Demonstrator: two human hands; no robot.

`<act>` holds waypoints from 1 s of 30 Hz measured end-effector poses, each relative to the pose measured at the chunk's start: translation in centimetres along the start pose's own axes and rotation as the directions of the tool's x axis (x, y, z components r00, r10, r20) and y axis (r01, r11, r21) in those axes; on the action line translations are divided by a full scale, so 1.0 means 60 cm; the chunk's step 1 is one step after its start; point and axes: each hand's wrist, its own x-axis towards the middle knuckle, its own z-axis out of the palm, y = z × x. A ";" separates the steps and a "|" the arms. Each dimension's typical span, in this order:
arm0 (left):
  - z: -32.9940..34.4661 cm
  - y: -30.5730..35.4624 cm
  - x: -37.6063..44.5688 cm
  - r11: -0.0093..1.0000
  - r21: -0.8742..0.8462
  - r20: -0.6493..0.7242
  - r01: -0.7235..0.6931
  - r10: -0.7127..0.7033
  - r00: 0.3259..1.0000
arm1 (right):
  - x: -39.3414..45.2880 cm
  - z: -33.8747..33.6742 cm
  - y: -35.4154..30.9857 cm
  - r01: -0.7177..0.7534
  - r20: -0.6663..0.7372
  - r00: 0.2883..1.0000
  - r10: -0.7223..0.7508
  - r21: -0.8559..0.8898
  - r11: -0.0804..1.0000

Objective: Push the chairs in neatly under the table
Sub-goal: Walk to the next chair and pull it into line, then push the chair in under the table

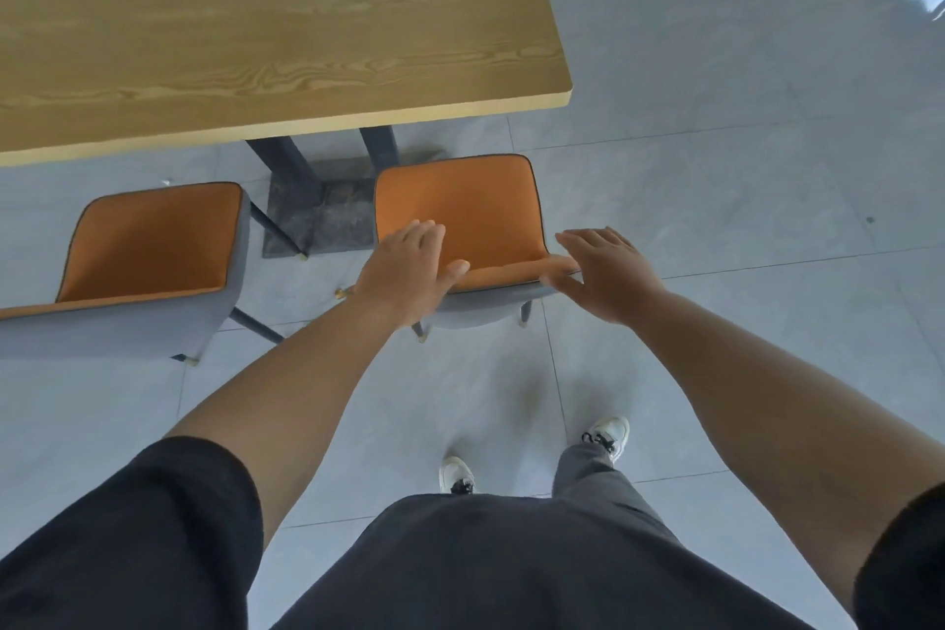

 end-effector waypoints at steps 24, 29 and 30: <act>-0.030 0.488 0.431 0.951 0.241 0.007 -0.194 0.198 0.980 | 0.009 -0.224 0.535 -0.170 -0.219 0.962 0.160 -0.024 0.985; -0.026 0.522 0.538 0.946 0.229 -0.005 -0.231 0.239 0.971 | 0.057 -0.234 0.613 -0.225 -0.234 0.948 0.215 -0.019 0.974; -0.027 0.527 0.562 0.947 0.214 -0.012 -0.238 0.247 0.969 | 0.070 -0.236 0.628 -0.236 -0.233 0.946 0.225 -0.022 0.972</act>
